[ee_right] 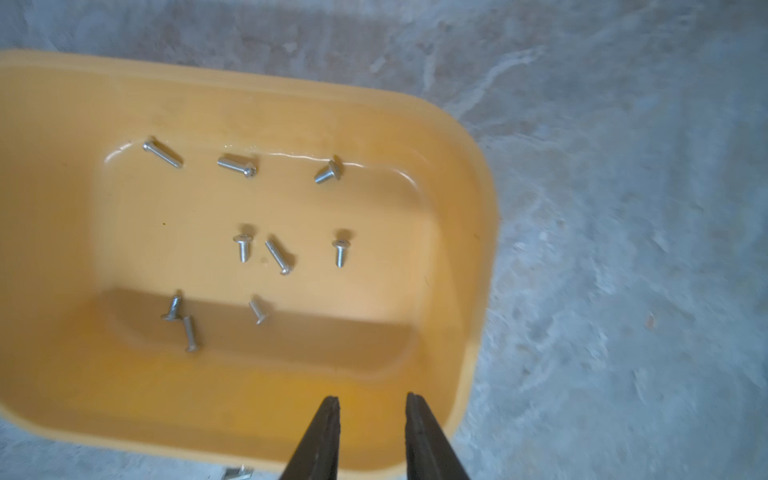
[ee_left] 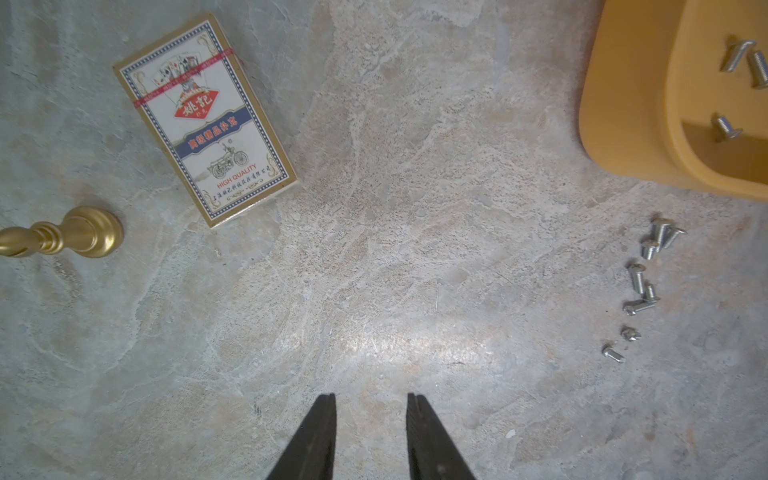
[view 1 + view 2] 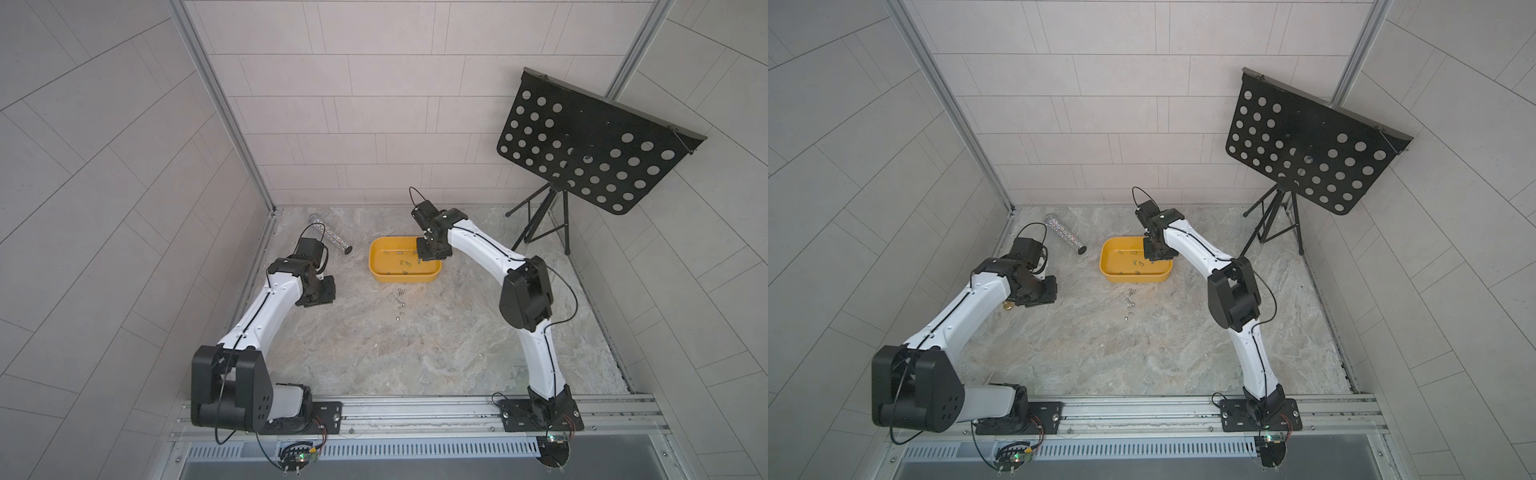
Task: Put the screws on the desktop into the storage box
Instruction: Pick up the screw from the center of the board.
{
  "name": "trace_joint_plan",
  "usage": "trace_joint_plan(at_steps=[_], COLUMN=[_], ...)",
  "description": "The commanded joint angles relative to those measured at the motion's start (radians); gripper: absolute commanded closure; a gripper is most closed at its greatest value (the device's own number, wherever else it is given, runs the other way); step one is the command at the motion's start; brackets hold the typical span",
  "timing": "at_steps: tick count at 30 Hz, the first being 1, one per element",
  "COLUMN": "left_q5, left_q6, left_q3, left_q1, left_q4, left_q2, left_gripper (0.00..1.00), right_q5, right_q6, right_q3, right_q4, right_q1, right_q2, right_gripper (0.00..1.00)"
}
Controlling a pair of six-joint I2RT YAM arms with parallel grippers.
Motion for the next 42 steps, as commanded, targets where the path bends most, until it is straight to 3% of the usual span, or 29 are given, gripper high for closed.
trace_joint_plan(at_steps=[1,7,18,42], left_q5=[-0.015,-0.015,-0.022,-0.016], left_q6=[0.013,0.012,0.012,0.012], left_q3=[-0.007,-0.007,-0.009,-0.007], left_q1=[0.007,0.008,0.006,0.009], left_q4=[-0.003,0.001,-0.002,-0.002], left_q2=[-0.004,-0.008,-0.005,0.002], left_gripper=[0.65,0.65,0.65,0.65], right_q5=[0.032,0.052,-0.002,-0.101], right_q6=[0.084,0.159,0.222,0.306], right_q3=[-0.145,-0.354,-0.542,-0.503], right_q4=[0.052,0.068,0.128,0.200], right_q1=[-0.024,-0.043,-0.047,-0.007], right_q2=[-0.145,-0.302,-0.307,-0.115], right_gripper=[0.66,0.65,0.64,0.61])
